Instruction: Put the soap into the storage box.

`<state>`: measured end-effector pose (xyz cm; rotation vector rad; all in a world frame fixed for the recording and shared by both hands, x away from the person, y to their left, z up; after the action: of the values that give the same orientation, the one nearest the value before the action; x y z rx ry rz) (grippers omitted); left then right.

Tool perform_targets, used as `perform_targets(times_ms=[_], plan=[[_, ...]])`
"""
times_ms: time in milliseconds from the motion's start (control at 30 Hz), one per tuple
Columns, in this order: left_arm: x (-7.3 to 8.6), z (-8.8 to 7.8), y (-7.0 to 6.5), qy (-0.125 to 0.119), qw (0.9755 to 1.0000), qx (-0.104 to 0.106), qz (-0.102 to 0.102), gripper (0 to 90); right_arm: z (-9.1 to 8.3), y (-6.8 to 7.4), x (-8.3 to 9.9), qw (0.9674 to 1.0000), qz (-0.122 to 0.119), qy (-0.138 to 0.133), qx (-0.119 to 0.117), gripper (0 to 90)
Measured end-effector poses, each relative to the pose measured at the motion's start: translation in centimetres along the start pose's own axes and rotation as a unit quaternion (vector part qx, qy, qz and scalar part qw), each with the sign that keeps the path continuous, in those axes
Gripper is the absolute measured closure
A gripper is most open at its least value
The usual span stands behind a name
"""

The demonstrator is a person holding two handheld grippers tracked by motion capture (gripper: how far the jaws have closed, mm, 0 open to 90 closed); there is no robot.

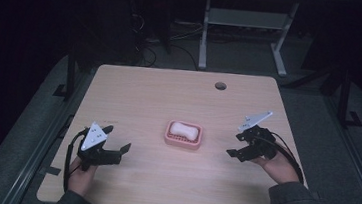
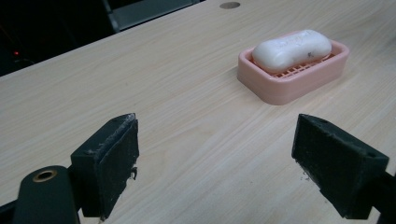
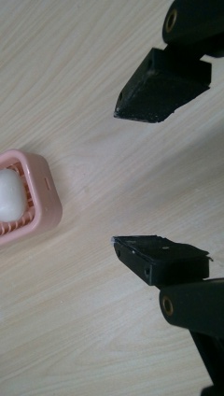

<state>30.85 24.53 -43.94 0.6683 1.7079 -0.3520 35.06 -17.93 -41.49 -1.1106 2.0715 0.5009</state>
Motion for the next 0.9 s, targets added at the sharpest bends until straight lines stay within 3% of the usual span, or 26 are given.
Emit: perform_targets(times_ms=[900], plan=[[0.3,0.1,-0.1,0.008,1.0,0.004,-0.002,14.6,-2.5,0.7,4.8,0.9986,0.039,-0.028,0.021,29.9]])
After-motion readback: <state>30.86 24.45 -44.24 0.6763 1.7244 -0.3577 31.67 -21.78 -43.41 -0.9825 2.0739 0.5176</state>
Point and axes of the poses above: each handheld gripper's, and its own axes: z roughly forward along the jaws, x roughly out of its underside, y roughly to its left, the point moved 4 cm from there along z, roughly forward along the jaws, and after that the axes turned 13 degrees about -y, right-handed, at the moved point
